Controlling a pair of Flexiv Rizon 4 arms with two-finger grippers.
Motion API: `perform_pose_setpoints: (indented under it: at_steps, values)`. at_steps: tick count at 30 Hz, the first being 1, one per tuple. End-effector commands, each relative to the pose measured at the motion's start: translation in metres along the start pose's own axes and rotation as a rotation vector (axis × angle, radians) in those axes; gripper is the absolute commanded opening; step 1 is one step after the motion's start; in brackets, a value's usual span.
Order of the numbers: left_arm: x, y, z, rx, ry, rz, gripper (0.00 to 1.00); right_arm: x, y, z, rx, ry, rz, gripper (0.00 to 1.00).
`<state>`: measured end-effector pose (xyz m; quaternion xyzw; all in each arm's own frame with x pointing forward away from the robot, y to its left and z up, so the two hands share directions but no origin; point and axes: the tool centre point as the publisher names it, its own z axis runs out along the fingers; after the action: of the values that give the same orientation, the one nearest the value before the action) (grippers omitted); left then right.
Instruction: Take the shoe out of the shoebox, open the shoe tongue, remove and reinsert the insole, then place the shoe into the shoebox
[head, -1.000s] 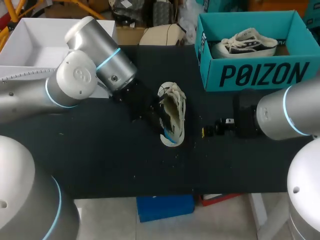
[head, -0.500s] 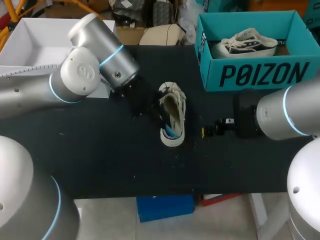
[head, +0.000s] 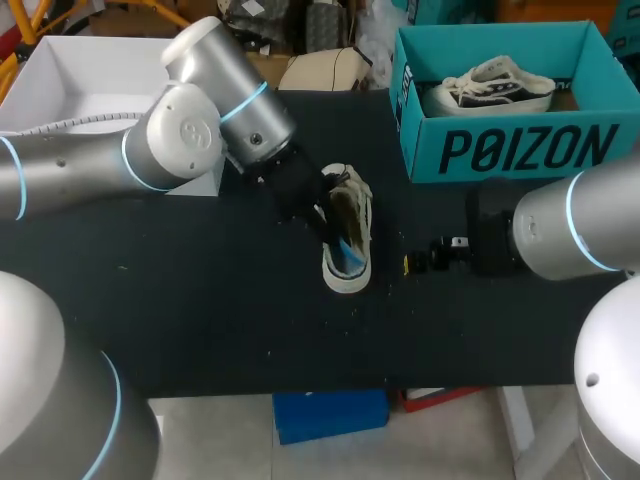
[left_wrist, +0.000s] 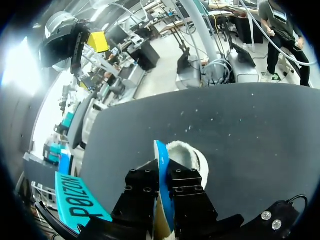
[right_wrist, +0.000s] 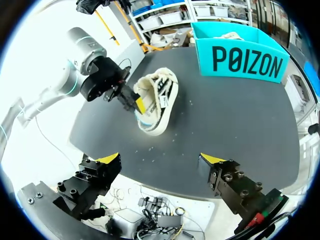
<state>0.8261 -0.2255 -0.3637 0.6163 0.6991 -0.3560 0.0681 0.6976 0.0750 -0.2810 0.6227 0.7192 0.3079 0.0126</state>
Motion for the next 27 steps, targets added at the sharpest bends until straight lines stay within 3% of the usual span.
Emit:
perform_pose_setpoints:
  at_steps: [1,13,22,23,24,27]
  values:
    - [-0.001,0.009,0.003,-0.017,0.009,-0.011,0.0,0.0,-0.001,0.0,0.0,0.001,0.001,1.0]
    - [-0.002,0.027,0.005,-0.097,0.058,-0.037,0.0,0.0,-0.001,0.0,0.0,0.001,0.001,1.0]
    - [0.01,0.016,0.026,-0.031,0.15,-0.065,0.0,0.0,-0.001,0.0,0.0,0.001,0.001,1.0]
    - [0.011,0.015,0.027,-0.027,0.161,-0.068,0.04,0.0,-0.001,0.0,0.0,0.001,0.001,1.0]
    - [0.013,0.013,0.029,-0.017,0.171,-0.072,0.18,0.0,-0.001,0.0,0.0,0.001,0.001,1.0]
    - [0.014,0.007,0.025,-0.013,0.173,-0.075,0.29,0.0,-0.001,0.0,0.0,0.001,0.001,1.0]
